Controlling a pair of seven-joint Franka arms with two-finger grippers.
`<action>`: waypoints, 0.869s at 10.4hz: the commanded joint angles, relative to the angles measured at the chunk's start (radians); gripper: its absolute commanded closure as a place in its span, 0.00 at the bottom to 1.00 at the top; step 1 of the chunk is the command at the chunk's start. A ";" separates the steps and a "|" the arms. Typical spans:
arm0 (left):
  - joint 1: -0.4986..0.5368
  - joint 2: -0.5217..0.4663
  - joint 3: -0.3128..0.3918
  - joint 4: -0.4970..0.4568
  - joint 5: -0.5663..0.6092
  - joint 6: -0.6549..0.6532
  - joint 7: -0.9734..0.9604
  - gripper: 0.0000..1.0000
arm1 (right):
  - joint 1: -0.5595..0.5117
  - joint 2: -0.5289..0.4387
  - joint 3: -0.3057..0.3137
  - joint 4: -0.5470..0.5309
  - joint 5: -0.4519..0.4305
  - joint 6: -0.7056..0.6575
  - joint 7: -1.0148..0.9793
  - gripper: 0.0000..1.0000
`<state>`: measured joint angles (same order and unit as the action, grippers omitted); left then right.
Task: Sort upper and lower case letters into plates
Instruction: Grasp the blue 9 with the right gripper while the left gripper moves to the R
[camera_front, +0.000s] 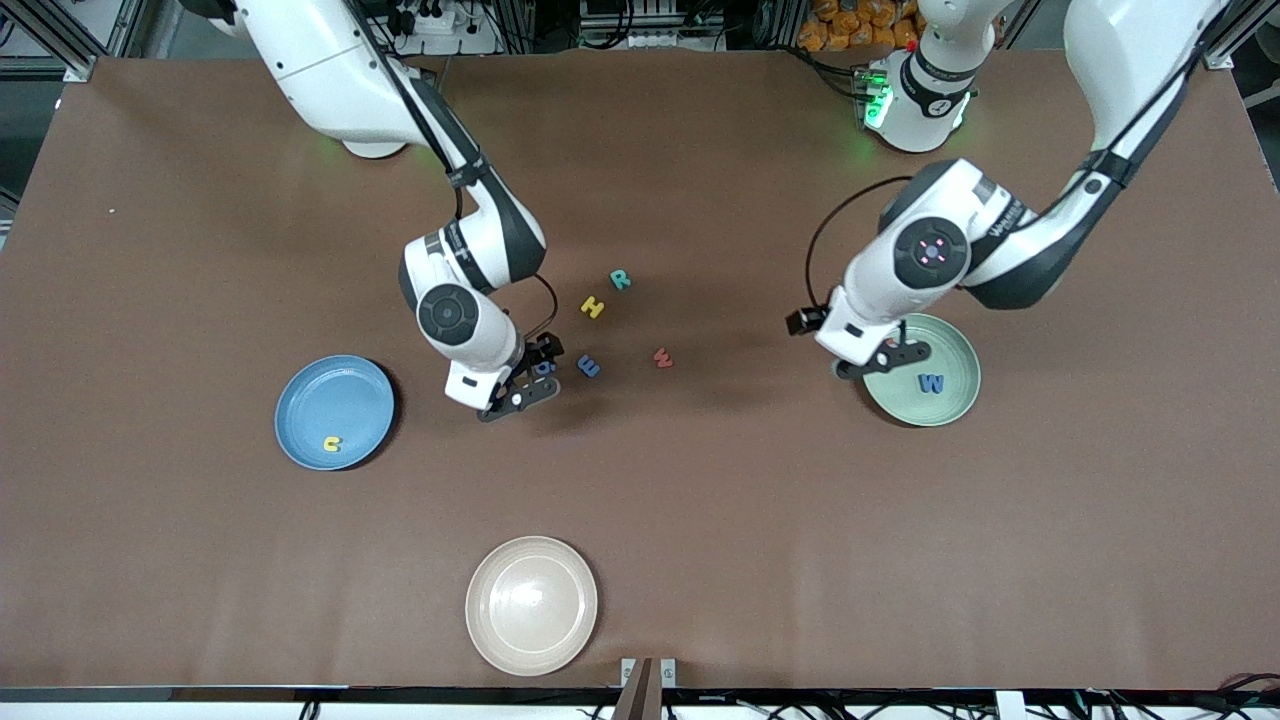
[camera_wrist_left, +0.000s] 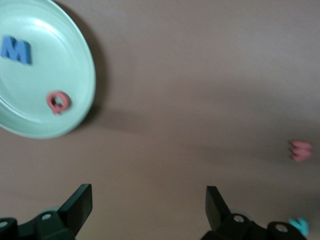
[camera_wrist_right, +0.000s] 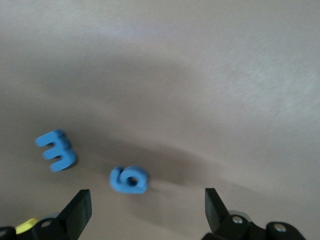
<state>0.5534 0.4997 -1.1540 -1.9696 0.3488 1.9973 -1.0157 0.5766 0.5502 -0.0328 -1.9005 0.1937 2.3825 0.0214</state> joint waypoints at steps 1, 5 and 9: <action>-0.039 -0.009 -0.030 0.035 -0.063 -0.022 -0.120 0.00 | 0.041 -0.046 -0.007 -0.103 0.024 0.108 0.034 0.00; -0.116 0.020 -0.020 0.081 -0.068 -0.008 -0.297 0.00 | 0.054 -0.004 -0.012 -0.100 0.009 0.179 0.068 0.00; -0.289 0.036 0.081 0.153 -0.051 0.040 -0.458 0.00 | 0.058 0.026 -0.015 -0.077 -0.019 0.179 0.071 0.00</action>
<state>0.3700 0.5270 -1.1492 -1.8687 0.3049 2.0194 -1.4151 0.6207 0.5662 -0.0354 -1.9884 0.1896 2.5554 0.0748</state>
